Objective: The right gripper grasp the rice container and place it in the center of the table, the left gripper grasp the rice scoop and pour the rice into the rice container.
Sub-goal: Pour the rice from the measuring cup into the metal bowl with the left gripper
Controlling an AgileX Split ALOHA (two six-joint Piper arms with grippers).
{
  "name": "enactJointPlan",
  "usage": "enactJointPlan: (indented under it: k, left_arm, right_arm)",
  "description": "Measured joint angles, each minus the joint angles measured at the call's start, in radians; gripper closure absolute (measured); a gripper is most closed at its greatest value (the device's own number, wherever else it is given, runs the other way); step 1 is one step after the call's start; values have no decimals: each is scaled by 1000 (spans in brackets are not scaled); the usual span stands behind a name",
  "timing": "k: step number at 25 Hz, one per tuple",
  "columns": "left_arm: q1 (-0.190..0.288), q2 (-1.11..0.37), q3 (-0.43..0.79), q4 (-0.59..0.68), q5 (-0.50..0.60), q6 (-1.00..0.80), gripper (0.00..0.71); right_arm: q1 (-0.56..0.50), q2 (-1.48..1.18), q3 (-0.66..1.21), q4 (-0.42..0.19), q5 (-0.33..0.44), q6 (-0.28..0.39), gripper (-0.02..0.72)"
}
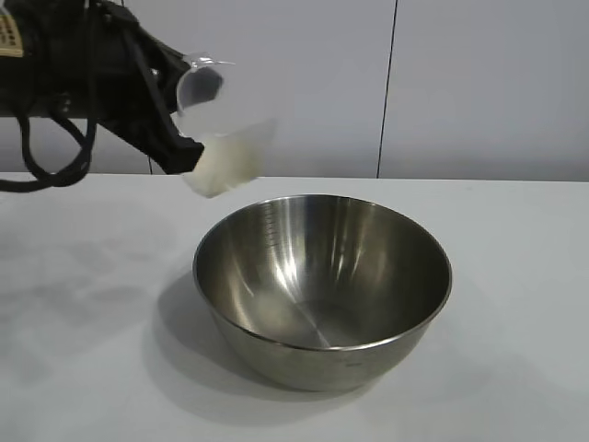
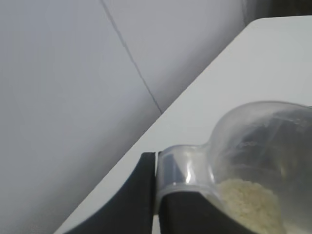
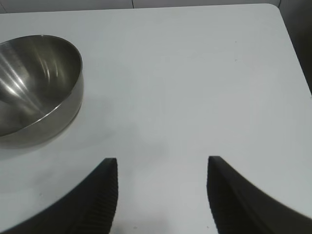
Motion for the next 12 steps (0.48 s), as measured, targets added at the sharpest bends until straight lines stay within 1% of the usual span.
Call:
enactJointPlan:
  k: [1,3,4,6,9,12]
  left_arm:
    - [-24,0,-1,-72,0,116,708]
    - [-73,0,-1,-259,-19,336,708]
    - [-103,1,-1,-347,-39,452,708]
    - [-170,12,-2,-475,-115,649,708]
    - [-254,67,-2,-606,-219,911,708]
    - [-312,163,-2,-670,-317,1085,708]
  right_arm:
    - [0,0,0,0,0,0,323]
    - [0,0,0,0,0,0,323]
    - [0,0,0,0,0,0,323]
    - [0,0,0,0,0,0,323]
    - [0,0,0,0,0,0,323]
    - [0,0,0,0,0,0,323]
